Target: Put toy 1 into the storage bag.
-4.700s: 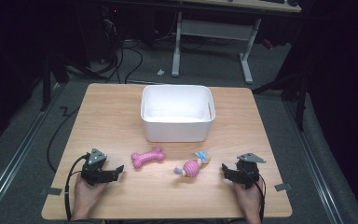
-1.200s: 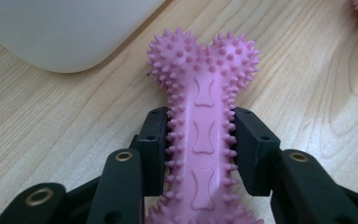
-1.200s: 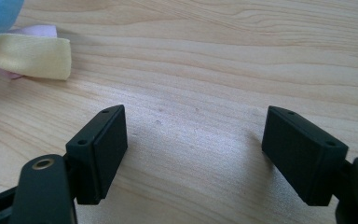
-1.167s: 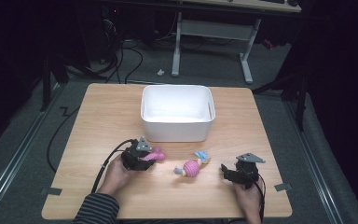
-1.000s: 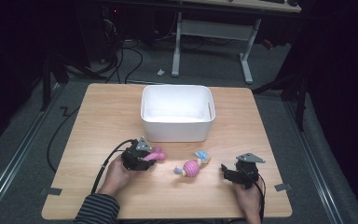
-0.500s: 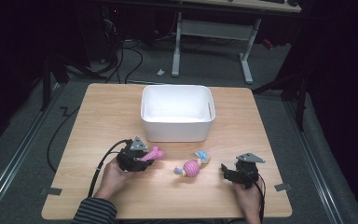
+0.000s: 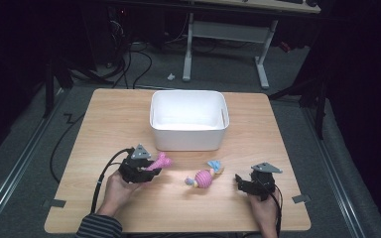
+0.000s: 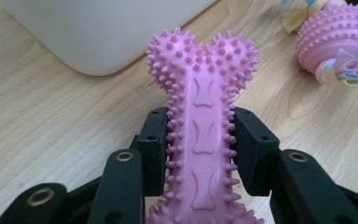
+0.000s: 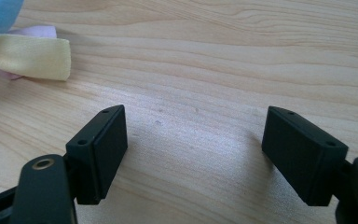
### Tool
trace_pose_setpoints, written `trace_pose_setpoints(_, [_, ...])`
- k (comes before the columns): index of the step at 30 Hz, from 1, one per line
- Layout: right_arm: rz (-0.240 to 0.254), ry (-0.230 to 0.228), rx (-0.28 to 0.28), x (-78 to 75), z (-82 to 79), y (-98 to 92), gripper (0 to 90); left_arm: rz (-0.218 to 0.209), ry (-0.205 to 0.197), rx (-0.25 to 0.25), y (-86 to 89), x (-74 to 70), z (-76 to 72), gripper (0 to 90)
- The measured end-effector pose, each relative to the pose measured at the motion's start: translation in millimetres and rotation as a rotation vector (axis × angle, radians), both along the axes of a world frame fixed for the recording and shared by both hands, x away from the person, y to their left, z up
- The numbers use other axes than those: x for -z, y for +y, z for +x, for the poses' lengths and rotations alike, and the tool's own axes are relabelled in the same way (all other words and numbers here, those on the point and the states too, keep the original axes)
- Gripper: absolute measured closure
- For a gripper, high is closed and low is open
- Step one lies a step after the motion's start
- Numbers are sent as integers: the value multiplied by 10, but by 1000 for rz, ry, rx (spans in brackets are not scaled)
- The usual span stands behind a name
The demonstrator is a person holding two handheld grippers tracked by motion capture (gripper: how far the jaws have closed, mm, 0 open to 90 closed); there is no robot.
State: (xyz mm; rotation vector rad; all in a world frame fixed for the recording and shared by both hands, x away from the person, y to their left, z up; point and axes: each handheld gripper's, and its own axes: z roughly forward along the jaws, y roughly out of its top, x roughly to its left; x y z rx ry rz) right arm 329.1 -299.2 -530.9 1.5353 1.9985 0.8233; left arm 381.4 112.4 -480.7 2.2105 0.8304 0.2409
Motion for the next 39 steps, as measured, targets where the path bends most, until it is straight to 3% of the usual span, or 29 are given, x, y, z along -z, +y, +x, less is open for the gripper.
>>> trace_pose_setpoints(3, [-1, 0, -3, 0, 0, 0, 224, 0, -6, -13, 12, -48, -13, 593])
trace_pose_setpoints(4, [1, 0, -1, 0, 0, 1, 224, -23, -1, -18, 30, -100, -31, 593])
trace_pose_setpoints(6, [1, 0, -1, 0, 0, 1, 224, -30, -3, -25, 49, -151, -43, 593])
trace_pose_setpoints(15, [0, -1, -5, 0, 1, 0, 224, -26, -12, -39, 117, -332, -67, 594])
trace_pose_setpoints(19, [1, -1, -8, 1, 1, 2, 224, -44, -30, -44, 143, -458, -76, 594])
trace_pose_setpoints(39, [1, -1, -12, 1, 0, 3, 224, -122, -65, -60, 186, -851, 71, 592])
